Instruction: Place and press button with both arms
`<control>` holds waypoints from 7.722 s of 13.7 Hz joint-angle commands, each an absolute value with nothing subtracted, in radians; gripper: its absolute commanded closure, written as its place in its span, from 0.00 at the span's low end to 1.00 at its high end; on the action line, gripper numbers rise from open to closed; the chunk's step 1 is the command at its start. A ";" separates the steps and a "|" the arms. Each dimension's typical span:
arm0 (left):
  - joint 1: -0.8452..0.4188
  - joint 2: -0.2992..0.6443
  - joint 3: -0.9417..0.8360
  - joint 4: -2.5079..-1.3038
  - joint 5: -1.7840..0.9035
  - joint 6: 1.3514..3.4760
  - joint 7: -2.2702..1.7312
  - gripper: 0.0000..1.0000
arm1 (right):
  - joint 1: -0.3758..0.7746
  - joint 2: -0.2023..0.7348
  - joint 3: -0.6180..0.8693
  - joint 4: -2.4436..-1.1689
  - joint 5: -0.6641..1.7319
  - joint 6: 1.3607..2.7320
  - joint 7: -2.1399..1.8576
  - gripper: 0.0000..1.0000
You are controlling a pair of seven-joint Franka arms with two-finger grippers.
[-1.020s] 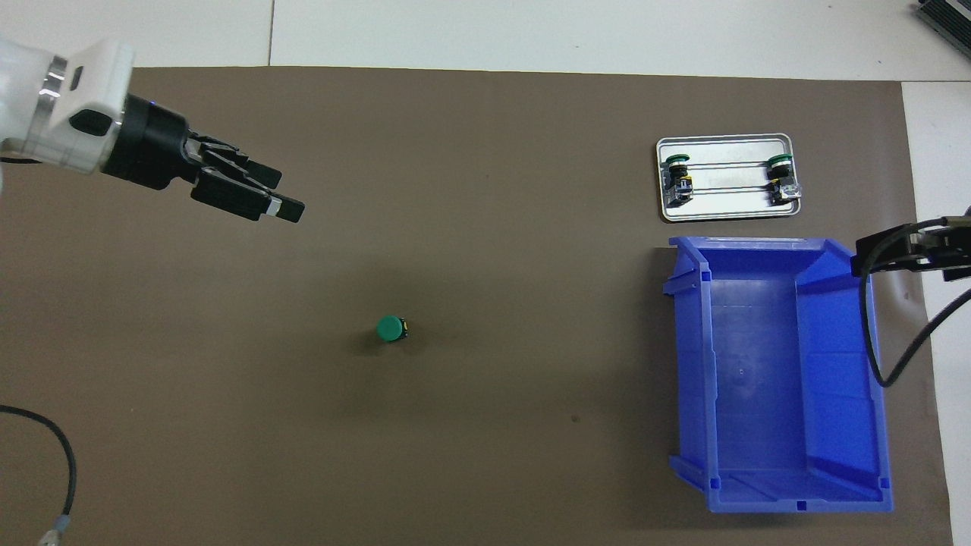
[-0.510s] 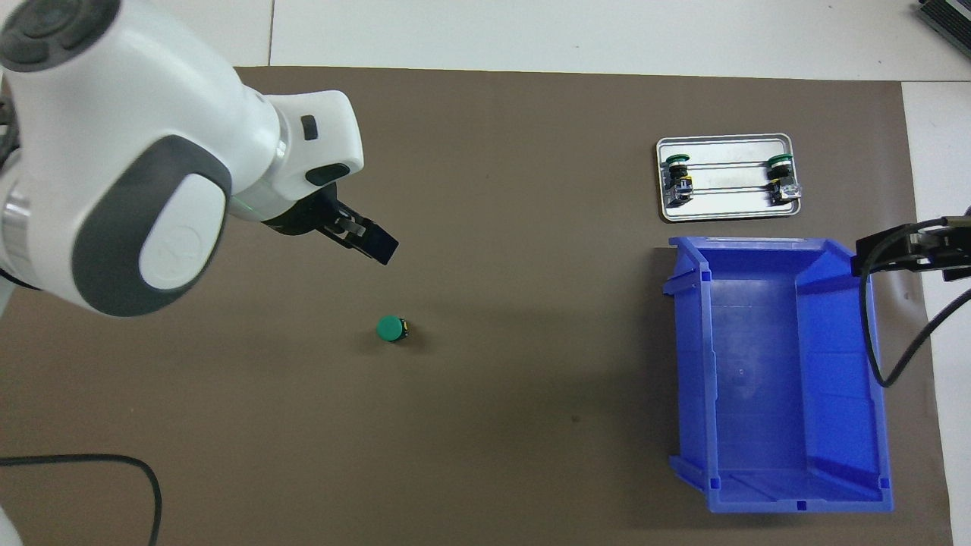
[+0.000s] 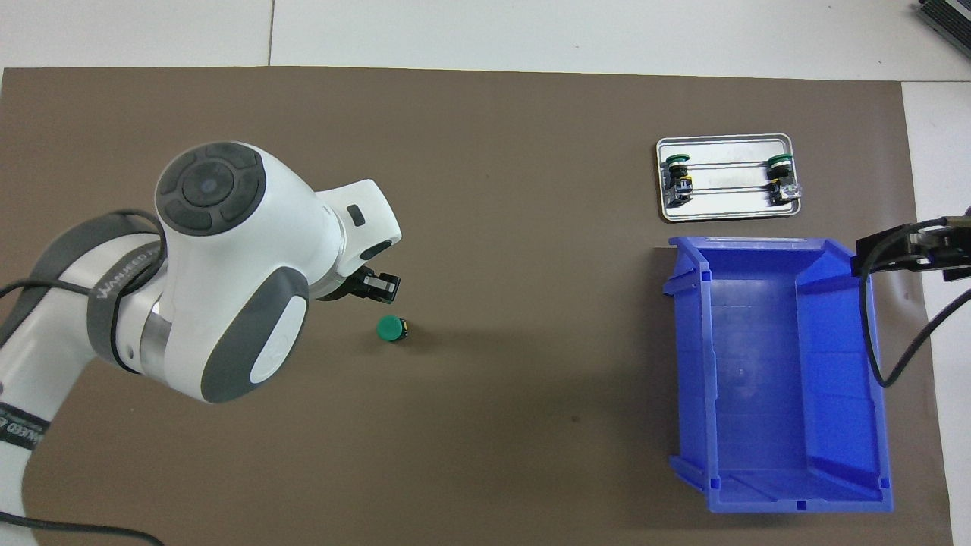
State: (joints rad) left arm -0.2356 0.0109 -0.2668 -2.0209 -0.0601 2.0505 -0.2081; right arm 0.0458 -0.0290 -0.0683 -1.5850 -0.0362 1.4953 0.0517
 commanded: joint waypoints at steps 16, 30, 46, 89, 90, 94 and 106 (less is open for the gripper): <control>-0.302 -0.011 -0.259 -2.301 -0.048 2.442 -0.245 1.00 | 0.035 -0.052 -0.063 -1.609 -0.040 1.493 0.044 0.00; -0.238 0.049 -0.253 -1.976 -0.046 2.053 -0.206 1.00 | 0.035 -0.052 -0.063 -1.608 -0.040 1.493 0.051 0.00; 0.040 0.179 -0.253 -1.367 0.029 1.447 0.034 0.37 | 0.320 0.024 -0.044 -1.606 0.037 1.715 0.266 0.00; 0.015 0.028 -0.249 -1.697 0.032 1.692 -0.216 0.00 | 0.770 0.396 -0.058 -1.660 -0.094 2.292 0.563 1.00; 0.018 0.028 -0.249 -1.697 0.032 1.692 -0.216 0.00 | 0.738 0.361 -0.058 -1.664 -0.094 2.258 0.561 1.00; 0.032 0.028 -0.249 -1.697 0.032 1.692 -0.216 0.00 | 0.559 0.227 -0.057 -1.672 -0.094 2.110 0.473 1.00; 0.041 0.026 -0.249 -1.697 0.032 1.692 -0.216 0.00 | 0.072 -0.035 -0.055 -2.131 -0.043 2.253 -0.155 1.00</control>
